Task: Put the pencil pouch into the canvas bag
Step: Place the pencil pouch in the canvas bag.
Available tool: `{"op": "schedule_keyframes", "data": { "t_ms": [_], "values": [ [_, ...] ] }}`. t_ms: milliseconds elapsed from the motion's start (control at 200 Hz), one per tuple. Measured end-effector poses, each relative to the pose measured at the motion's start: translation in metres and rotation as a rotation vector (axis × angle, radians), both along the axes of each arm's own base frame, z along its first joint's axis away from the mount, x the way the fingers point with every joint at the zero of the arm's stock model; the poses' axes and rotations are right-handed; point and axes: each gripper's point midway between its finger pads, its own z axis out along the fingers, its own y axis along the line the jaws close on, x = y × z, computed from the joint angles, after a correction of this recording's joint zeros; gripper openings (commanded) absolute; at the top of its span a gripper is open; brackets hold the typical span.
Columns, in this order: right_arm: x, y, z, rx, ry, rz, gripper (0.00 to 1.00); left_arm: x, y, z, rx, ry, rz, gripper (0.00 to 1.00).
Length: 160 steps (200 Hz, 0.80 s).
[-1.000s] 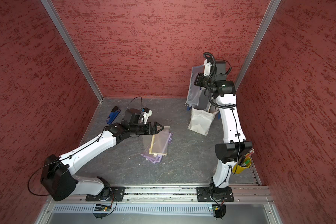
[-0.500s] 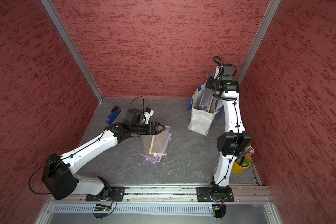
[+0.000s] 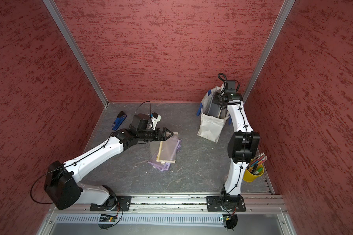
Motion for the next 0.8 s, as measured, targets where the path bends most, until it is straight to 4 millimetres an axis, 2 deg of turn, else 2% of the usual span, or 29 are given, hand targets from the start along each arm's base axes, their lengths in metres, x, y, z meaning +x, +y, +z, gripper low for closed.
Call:
{"op": "schedule_keyframes", "data": {
  "t_ms": [160,245,391,556,621,691,752,802],
  "values": [
    [0.001,-0.004,0.002,-0.013,-0.008,-0.016,0.34,0.003,0.003,0.0,0.0,0.001,0.011,0.99],
    [0.001,-0.006,0.009,-0.028,-0.014,-0.024,0.42,0.005,0.005,-0.001,0.001,0.002,0.017,1.0],
    [-0.004,-0.014,0.035,-0.068,-0.049,-0.057,0.47,0.008,0.014,-0.009,0.011,0.019,0.039,0.99],
    [-0.035,-0.015,0.078,-0.121,-0.091,-0.072,0.5,0.013,0.037,-0.032,0.023,0.091,0.086,1.0],
    [-0.052,-0.009,0.1,-0.132,-0.124,-0.067,0.51,0.014,0.046,-0.041,0.03,0.121,0.102,0.99],
    [-0.073,0.006,0.119,-0.133,-0.155,-0.042,0.51,0.015,0.052,-0.05,0.036,0.149,0.114,0.98],
    [-0.091,0.027,0.131,-0.124,-0.179,-0.003,0.51,0.014,0.054,-0.056,0.037,0.167,0.114,0.97],
    [-0.104,0.052,0.136,-0.103,-0.192,0.048,0.51,0.015,0.054,-0.061,0.038,0.183,0.112,0.96]
  ]
}}
